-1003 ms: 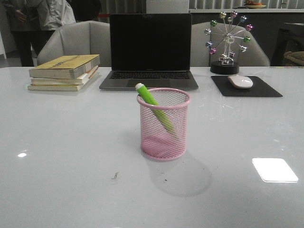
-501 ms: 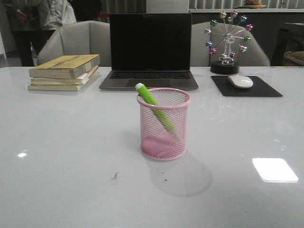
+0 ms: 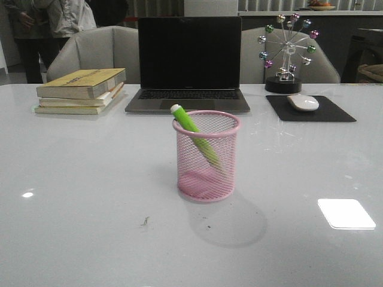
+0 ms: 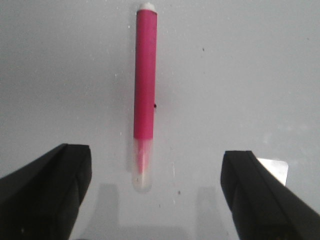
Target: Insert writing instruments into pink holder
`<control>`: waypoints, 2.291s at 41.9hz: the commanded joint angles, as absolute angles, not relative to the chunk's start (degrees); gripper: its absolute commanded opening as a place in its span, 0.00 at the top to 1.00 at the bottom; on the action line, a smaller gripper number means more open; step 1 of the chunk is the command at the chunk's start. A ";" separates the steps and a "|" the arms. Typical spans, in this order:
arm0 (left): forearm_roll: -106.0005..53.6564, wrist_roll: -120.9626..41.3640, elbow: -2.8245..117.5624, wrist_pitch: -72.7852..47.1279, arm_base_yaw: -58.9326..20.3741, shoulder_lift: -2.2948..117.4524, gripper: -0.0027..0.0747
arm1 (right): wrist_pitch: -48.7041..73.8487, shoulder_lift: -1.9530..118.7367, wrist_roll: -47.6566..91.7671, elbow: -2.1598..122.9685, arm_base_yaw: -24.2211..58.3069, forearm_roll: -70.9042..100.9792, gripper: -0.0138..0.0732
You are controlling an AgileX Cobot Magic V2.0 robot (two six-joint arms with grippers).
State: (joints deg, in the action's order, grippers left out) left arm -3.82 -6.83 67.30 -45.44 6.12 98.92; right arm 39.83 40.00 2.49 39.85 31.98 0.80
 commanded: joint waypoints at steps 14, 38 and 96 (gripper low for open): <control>-4.83 -7.36 82.80 -43.57 6.32 111.49 0.22 | 36.35 39.71 3.05 41.39 31.87 1.03 0.38; -4.83 -7.36 85.21 -43.66 6.32 116.61 0.22 | 36.35 39.71 3.05 41.39 31.87 1.03 0.38; -13.71 -7.36 45.07 26.73 -36.20 73.46 0.85 | 36.35 39.71 3.05 41.39 31.87 1.03 0.38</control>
